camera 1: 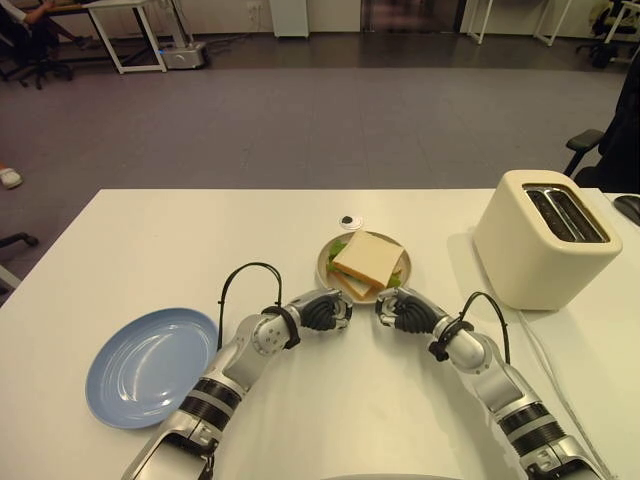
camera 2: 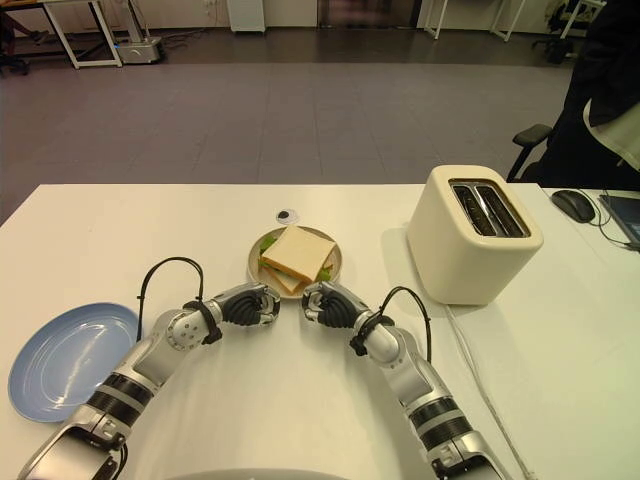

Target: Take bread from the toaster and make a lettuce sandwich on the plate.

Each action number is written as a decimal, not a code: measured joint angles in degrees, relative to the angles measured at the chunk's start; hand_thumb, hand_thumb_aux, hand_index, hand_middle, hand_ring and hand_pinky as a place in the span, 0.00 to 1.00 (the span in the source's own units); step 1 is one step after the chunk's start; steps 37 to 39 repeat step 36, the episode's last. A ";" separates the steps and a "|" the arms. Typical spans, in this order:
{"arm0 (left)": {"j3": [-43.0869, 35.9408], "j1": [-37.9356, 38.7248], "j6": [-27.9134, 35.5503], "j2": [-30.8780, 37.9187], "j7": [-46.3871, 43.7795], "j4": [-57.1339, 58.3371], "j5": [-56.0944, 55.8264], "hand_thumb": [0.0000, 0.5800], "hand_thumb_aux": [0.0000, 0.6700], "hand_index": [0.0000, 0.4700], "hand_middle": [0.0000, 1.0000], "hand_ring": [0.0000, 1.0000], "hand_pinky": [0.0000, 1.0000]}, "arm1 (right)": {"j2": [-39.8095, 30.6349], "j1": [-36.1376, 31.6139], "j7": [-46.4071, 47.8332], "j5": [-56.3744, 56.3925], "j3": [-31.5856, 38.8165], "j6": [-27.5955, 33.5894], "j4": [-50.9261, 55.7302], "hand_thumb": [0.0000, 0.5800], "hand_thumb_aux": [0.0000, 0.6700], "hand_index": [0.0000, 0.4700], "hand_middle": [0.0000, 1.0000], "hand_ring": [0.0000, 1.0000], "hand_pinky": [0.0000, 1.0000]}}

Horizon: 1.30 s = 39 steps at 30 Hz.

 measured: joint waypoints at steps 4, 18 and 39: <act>1.92 4.63 1.92 0.54 -4.71 -11.41 -6.86 1.00 1.00 1.00 1.00 1.00 1.00 | 0.52 3.56 3.75 4.85 -1.70 2.75 -12.03 0.98 0.86 0.86 1.00 1.00 1.00; 21.71 12.08 17.98 -6.44 -1.55 -41.49 -41.85 0.00 0.00 0.00 0.00 0.00 0.00 | 10.79 9.88 1.09 35.72 -19.31 13.02 -37.34 0.00 0.00 0.00 0.00 0.00 0.00; 26.32 28.56 2.57 -17.41 12.63 -28.56 -33.87 0.00 0.00 0.00 0.00 0.00 0.00 | 12.69 21.95 -1.12 28.38 -24.30 -7.24 -13.81 0.00 0.00 0.00 0.00 0.00 0.00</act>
